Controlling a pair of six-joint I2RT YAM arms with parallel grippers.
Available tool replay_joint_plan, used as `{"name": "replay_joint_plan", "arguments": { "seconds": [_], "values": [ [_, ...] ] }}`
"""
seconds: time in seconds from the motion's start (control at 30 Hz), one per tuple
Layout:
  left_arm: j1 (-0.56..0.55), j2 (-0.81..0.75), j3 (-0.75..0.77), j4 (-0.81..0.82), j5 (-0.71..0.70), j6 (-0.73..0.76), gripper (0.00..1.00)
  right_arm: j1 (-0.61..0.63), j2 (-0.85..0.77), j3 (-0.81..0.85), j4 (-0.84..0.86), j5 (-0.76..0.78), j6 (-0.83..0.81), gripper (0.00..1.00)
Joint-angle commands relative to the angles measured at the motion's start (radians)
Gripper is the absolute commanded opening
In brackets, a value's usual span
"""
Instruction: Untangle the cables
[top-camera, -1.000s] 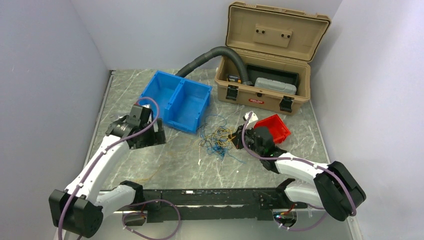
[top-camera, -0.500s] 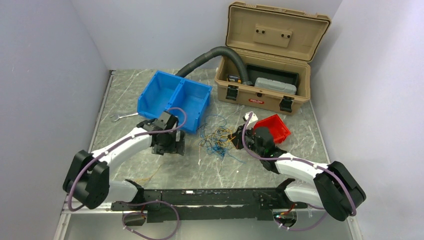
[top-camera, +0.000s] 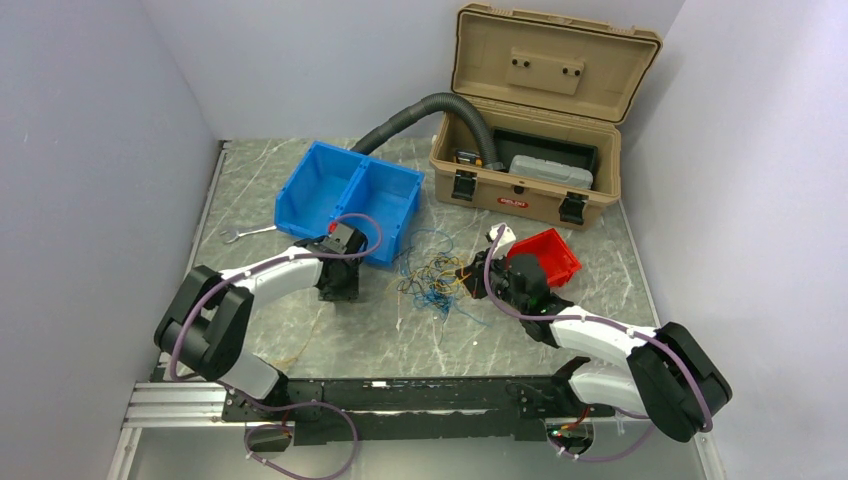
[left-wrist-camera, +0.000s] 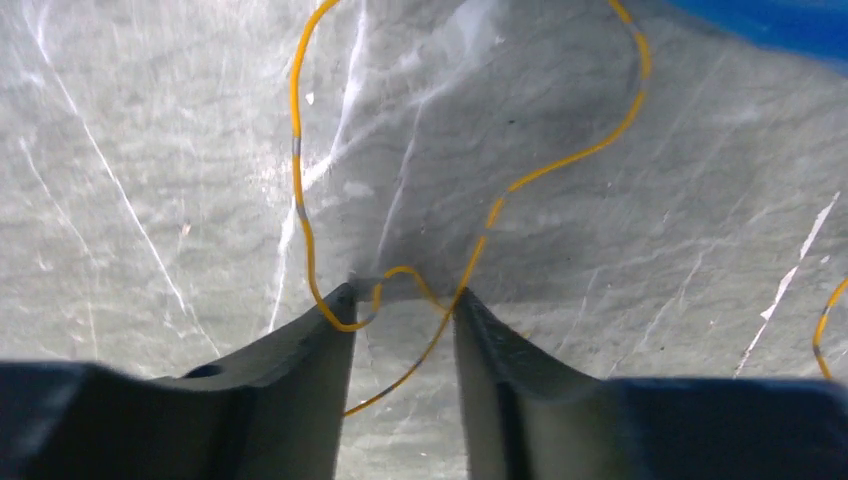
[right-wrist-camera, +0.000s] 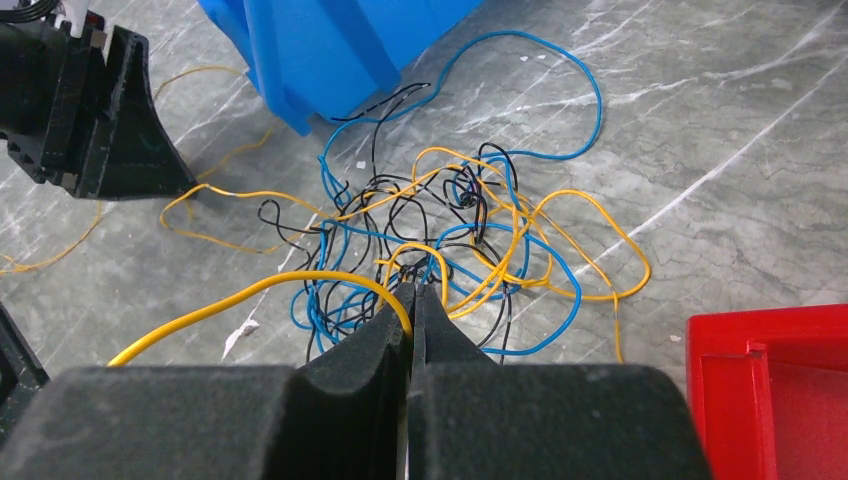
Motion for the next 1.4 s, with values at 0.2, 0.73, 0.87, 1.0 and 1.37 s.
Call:
{"name": "replay_joint_plan", "arguments": {
  "seconds": [0.2, 0.73, 0.87, 1.0, 1.37],
  "values": [
    [-0.020, -0.103, -0.013, -0.064, -0.155, -0.055, 0.00, 0.003, 0.002, 0.003, 0.057, -0.004, -0.002, 0.05],
    [0.140, -0.332, 0.408, -0.310, -0.100, 0.165, 0.00, 0.003, 0.003, -0.002, 0.073, -0.015, 0.005, 0.04],
    [0.192, -0.277, 0.551, -0.291, -0.111, 0.206, 0.00, 0.003, 0.015, -0.003, 0.083, -0.021, 0.009, 0.04],
    [0.225, -0.223, 0.679, -0.245, -0.122, 0.226, 0.00, 0.003, 0.017, -0.013, 0.096, -0.010, 0.013, 0.05],
    [0.265, -0.102, 0.975, -0.240, -0.190, 0.298, 0.00, 0.003, -0.002, -0.030, 0.099, 0.050, 0.004, 0.78]
  ]
}}
